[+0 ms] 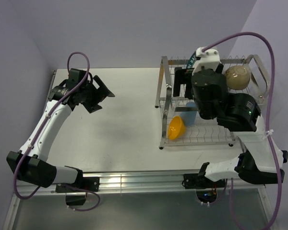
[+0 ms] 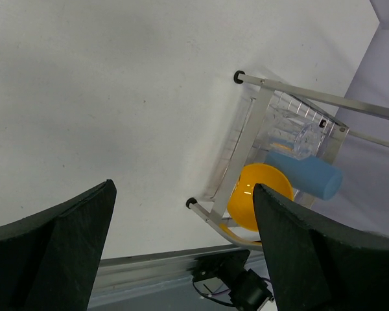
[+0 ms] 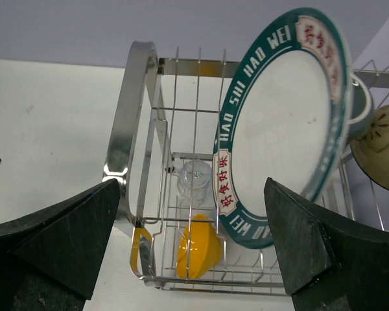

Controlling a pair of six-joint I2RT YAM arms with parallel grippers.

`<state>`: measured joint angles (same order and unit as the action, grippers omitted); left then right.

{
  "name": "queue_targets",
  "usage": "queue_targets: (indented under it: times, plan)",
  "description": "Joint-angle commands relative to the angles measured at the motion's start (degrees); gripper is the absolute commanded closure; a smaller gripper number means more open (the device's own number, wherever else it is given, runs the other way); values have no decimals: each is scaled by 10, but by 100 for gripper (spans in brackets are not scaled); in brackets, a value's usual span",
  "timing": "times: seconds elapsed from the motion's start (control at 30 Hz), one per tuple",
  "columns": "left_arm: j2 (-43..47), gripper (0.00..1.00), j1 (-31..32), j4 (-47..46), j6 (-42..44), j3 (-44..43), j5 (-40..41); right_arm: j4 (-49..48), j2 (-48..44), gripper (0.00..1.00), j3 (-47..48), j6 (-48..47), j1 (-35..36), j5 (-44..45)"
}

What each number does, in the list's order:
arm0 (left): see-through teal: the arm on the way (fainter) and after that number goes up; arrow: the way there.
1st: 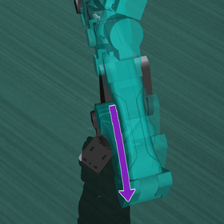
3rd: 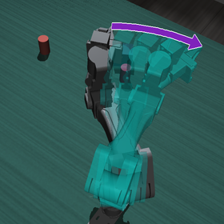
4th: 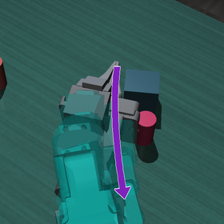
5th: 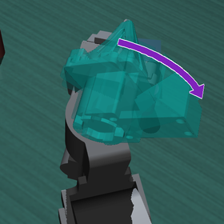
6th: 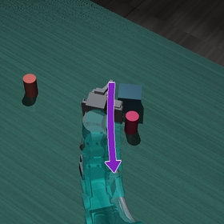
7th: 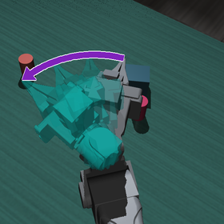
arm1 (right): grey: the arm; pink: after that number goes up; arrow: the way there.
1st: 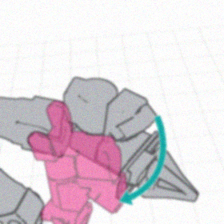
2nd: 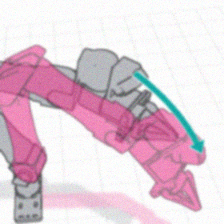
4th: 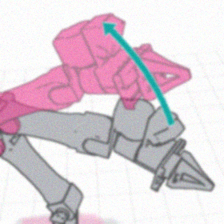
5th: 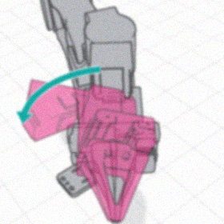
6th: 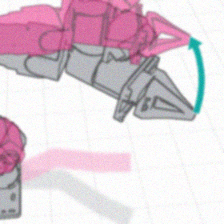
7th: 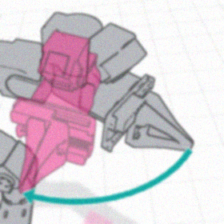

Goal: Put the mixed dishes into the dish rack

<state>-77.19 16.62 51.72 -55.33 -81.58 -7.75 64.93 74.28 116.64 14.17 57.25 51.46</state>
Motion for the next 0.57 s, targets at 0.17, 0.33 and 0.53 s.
queue_targets:
  times: [0.17, 0.33, 0.53]
  plan:
    - [2, 7, 17, -9, 8, 1, 3, -23, -71, 0, -62, 46, 4, 12]
    - [5, 7, 20, -9, 8, 6, 5, -44, -125, 0, -120, 59, 4, -2]
    - [12, 7, 22, -19, 3, 20, -1, -54, -159, 0, -145, 64, 4, -17]
